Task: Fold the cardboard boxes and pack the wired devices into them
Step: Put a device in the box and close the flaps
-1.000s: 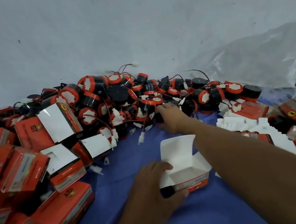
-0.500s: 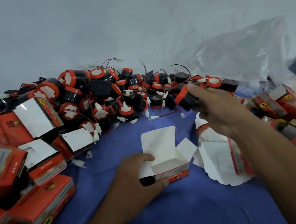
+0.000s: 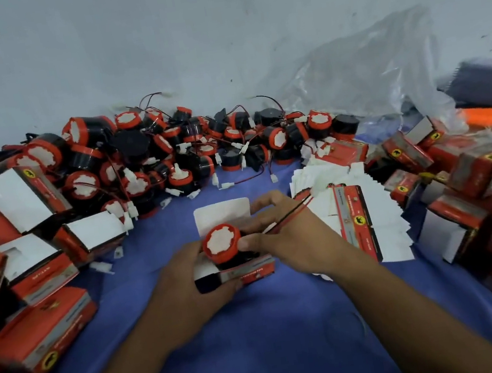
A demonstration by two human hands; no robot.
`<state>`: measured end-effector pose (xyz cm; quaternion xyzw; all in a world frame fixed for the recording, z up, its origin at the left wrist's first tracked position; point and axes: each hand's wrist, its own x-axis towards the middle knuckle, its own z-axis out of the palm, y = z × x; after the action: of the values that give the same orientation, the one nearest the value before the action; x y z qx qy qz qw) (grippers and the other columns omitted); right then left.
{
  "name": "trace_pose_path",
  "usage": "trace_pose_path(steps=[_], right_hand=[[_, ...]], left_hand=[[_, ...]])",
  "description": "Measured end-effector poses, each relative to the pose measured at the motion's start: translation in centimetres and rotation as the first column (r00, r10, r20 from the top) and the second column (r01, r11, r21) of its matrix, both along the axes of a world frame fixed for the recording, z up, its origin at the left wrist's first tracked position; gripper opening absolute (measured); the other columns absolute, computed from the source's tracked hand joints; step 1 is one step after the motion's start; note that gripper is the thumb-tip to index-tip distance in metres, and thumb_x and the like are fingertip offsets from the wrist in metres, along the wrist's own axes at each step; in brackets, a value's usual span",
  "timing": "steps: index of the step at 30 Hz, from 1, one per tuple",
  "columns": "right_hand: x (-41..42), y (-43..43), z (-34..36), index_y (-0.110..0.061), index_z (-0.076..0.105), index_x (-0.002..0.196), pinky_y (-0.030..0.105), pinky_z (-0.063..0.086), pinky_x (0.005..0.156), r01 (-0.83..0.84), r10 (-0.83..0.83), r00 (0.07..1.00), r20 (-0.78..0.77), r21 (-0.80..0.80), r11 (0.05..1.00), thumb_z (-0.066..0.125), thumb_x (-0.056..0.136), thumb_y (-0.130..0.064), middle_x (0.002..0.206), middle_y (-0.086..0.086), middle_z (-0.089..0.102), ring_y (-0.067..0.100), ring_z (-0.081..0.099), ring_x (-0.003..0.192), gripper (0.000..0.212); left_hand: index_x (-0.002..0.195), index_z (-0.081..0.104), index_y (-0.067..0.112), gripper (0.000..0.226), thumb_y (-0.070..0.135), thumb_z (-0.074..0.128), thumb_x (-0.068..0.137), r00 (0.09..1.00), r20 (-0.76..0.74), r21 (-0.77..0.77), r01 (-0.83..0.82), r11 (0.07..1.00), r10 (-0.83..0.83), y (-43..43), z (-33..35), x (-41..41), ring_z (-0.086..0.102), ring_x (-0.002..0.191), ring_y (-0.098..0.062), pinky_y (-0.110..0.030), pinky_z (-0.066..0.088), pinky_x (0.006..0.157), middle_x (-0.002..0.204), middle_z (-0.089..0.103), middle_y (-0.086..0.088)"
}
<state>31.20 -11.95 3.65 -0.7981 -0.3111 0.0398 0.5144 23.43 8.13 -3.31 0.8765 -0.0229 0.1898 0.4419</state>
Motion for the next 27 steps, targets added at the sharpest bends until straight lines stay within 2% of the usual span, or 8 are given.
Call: trace_pose_path(steps=[3, 6, 10, 14, 16, 19, 24, 27], right_hand=[[0.5, -0.3, -0.6, -0.027, 0.081, 0.079, 0.032, 0.051, 0.066, 0.015, -0.015, 1.000, -0.003, -0.127, 0.992, 0.081, 0.084, -0.016, 0.071, -0.011, 0.067, 0.006, 0.064, 0.070, 0.013], [0.6, -0.3, -1.0, -0.016, 0.083, 0.089, 0.041, 0.055, 0.073, 0.021, -0.034, 0.998, -0.045, -0.252, 0.967, 0.077, 0.088, -0.018, 0.077, -0.003, 0.076, 0.016, 0.069, 0.075, 0.007], [0.6, -1.5, 0.8, -0.024, 0.077, 0.101, 0.029, 0.051, 0.067, -0.026, 0.011, 0.999, -0.042, -0.365, 0.931, 0.077, 0.087, -0.036, 0.085, -0.004, 0.070, 0.008, 0.062, 0.071, 0.018], [1.0, -4.6, 4.7, -0.022, 0.071, 0.091, 0.015, 0.043, 0.052, 0.015, -0.031, 0.996, -0.078, -0.193, 0.981, 0.076, 0.088, -0.038, 0.067, -0.007, 0.063, 0.001, 0.055, 0.056, 0.018], [1.0, -5.6, 5.8, -0.012, 0.071, 0.086, 0.017, 0.050, 0.058, -0.043, 0.026, 0.990, -0.141, -0.121, 0.992, 0.078, 0.085, -0.032, 0.071, 0.002, 0.070, 0.009, 0.066, 0.062, 0.021], [0.7, -5.6, 5.9, -0.002, 0.073, 0.091, 0.026, 0.060, 0.075, -0.097, 0.091, 0.964, -0.249, -0.010, 0.995, 0.074, 0.088, -0.020, 0.085, 0.013, 0.076, 0.023, 0.076, 0.084, 0.018], [0.5, -2.9, 4.5, -0.010, 0.060, 0.093, 0.025, 0.059, 0.062, 0.089, -0.089, 0.996, -0.017, 0.024, 0.996, 0.066, 0.095, -0.003, 0.071, 0.006, 0.071, 0.020, 0.075, 0.067, 0.009], [-0.2, -1.0, 2.7, -0.012, 0.059, 0.093, 0.029, 0.062, 0.067, 0.073, -0.075, 0.996, 0.049, 0.033, 0.997, 0.068, 0.093, -0.003, 0.080, 0.011, 0.071, 0.016, 0.076, 0.071, 0.012]], left_hand=[[0.122, 0.042, 0.062, 0.069, 0.052, 0.083, 0.067, 0.998, 0.012, -0.001, 0.056, 0.998, -0.055, 0.1, 0.1, 0.1, 0.047, 0.114, 0.019, 0.003, 0.036, 0.085, 0.123, 0.051, 0.039], [0.127, 0.043, 0.062, 0.064, 0.051, 0.079, 0.076, 0.993, 0.012, 0.101, 0.112, 0.989, -0.114, 0.2, 0.1, 0.2, 0.046, 0.119, 0.011, -0.006, 0.036, 0.097, 0.128, 0.050, 0.028], [0.125, 0.055, 0.051, 0.050, 0.049, 0.071, 0.078, 0.992, 0.024, 0.178, 0.119, 0.977, -0.125, 0.0, 0.3, 0.0, 0.052, 0.111, -0.003, -0.004, 0.034, 0.092, 0.117, 0.054, 0.014], [0.124, 0.056, 0.049, 0.055, 0.032, 0.082, 0.079, 0.994, 0.051, 0.187, 0.081, 0.979, -0.092, -0.3, 0.4, -0.2, 0.050, 0.111, -0.008, -0.004, 0.032, 0.094, 0.116, 0.054, 0.011], [0.121, 0.059, 0.046, 0.054, 0.026, 0.084, 0.077, 0.992, 0.093, 0.198, 0.063, 0.978, -0.083, -0.6, 0.3, -0.2, 0.050, 0.112, -0.013, -0.010, 0.034, 0.096, 0.116, 0.052, 0.008], [0.116, 0.063, 0.047, 0.039, 0.043, 0.078, 0.080, 0.992, 0.110, 0.151, 0.046, 0.987, -0.063, -1.1, 0.5, -0.2, 0.051, 0.113, -0.010, -0.013, 0.037, 0.096, 0.117, 0.050, 0.008], [0.113, 0.073, 0.033, 0.038, 0.052, 0.069, 0.080, 0.991, 0.115, 0.125, 0.056, 0.991, -0.070, -1.3, 0.6, -0.1, 0.053, 0.108, 0.005, -0.003, 0.039, 0.089, 0.113, 0.051, 0.012], [0.112, 0.074, 0.032, 0.033, 0.046, 0.071, 0.081, 0.989, 0.127, 0.142, 0.059, 0.988, -0.078, -1.2, 0.5, -0.2, 0.053, 0.106, 0.007, -0.003, 0.038, 0.088, 0.112, 0.051, 0.010]])
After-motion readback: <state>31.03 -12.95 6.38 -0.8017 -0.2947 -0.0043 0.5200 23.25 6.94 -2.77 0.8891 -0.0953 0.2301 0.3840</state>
